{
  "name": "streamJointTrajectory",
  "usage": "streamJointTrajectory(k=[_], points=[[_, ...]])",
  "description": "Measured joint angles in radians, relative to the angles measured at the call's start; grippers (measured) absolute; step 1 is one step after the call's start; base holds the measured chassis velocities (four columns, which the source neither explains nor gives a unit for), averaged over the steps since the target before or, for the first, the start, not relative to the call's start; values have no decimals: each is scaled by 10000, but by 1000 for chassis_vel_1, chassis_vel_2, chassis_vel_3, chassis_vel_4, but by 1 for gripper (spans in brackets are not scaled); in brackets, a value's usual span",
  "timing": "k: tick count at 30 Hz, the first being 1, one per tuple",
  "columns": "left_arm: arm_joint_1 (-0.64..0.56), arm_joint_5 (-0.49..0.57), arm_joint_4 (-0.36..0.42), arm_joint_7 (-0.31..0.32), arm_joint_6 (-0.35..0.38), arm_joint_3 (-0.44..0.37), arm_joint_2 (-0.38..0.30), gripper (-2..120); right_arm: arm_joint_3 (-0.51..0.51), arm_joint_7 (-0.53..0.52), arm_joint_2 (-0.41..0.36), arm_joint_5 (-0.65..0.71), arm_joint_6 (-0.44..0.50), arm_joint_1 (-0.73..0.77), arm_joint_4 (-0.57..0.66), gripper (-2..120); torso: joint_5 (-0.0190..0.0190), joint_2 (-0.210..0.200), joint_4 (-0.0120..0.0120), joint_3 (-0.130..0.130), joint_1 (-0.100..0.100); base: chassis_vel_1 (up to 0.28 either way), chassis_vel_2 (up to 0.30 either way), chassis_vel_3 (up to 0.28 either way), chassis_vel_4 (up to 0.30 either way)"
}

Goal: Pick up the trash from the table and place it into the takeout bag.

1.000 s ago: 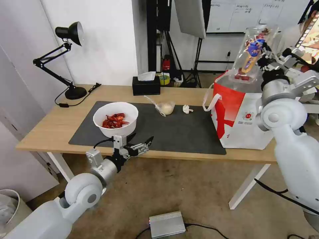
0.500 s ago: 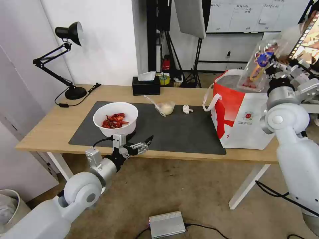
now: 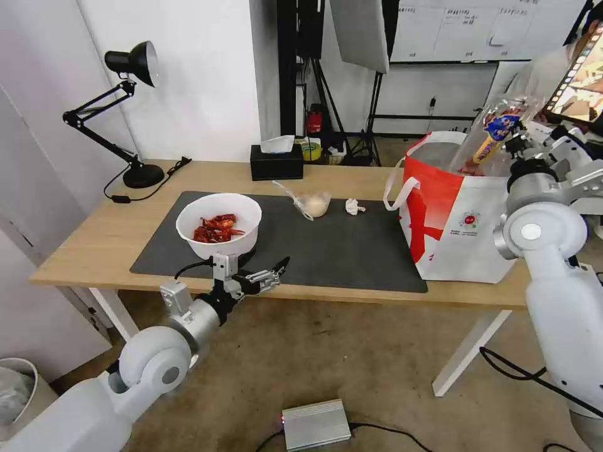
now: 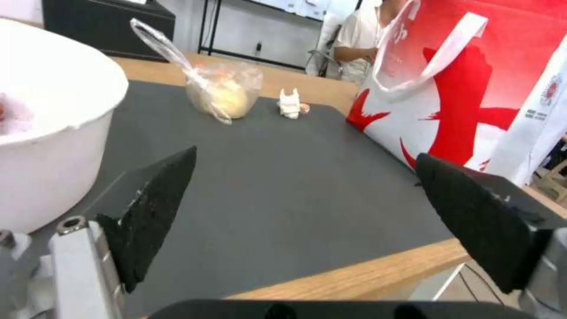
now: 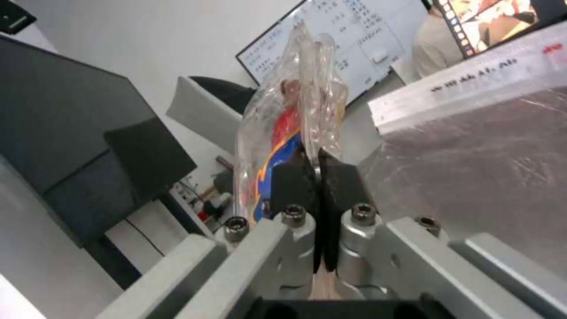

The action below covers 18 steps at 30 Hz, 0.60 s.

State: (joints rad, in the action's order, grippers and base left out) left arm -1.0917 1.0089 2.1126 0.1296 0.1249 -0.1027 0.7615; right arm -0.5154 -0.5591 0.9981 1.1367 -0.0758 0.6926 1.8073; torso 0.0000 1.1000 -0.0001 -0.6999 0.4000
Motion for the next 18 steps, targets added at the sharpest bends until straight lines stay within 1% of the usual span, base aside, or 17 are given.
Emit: streamJointTrajectory(k=[7,9,12,13,14,16,17,18], points=[[8,0,8,12,0,2,28,100,-68,-45,13,236,-208,204,117,0,0,0,0,0,0,0,0,0,0],[9,0,11,19,-1,3,30,100,-72,-52,13,297,-243,211,146,2,0,0,0,0,0,0,0,0,0],[8,1,31,48,-1,0,14,100,-78,-59,13,391,-288,211,195,17,0,0,1,0,0,0,0,0,0],[8,1,31,48,-1,0,14,100,-78,-59,13,391,-288,211,195,17,0,0,1,0,0,0,0,0,0],[7,3,35,48,-1,-4,2,100,-79,-59,13,394,-288,212,200,20,0,0,1,-1,0,0,0,0,0],[6,6,39,48,-1,-9,-17,100,-80,-60,13,405,-291,211,225,32,0,0,0,-1,-1,0,0,0,0],[6,6,39,48,-1,-9,-17,100,-80,-60,13,405,-291,211,225,32,0,0,0,-1,-1,0,0,0,0],[5,6,43,48,-1,-9,-18,100,-80,-60,13,407,-293,211,229,39,0,0,1,-1,0,0,0,0,0]])
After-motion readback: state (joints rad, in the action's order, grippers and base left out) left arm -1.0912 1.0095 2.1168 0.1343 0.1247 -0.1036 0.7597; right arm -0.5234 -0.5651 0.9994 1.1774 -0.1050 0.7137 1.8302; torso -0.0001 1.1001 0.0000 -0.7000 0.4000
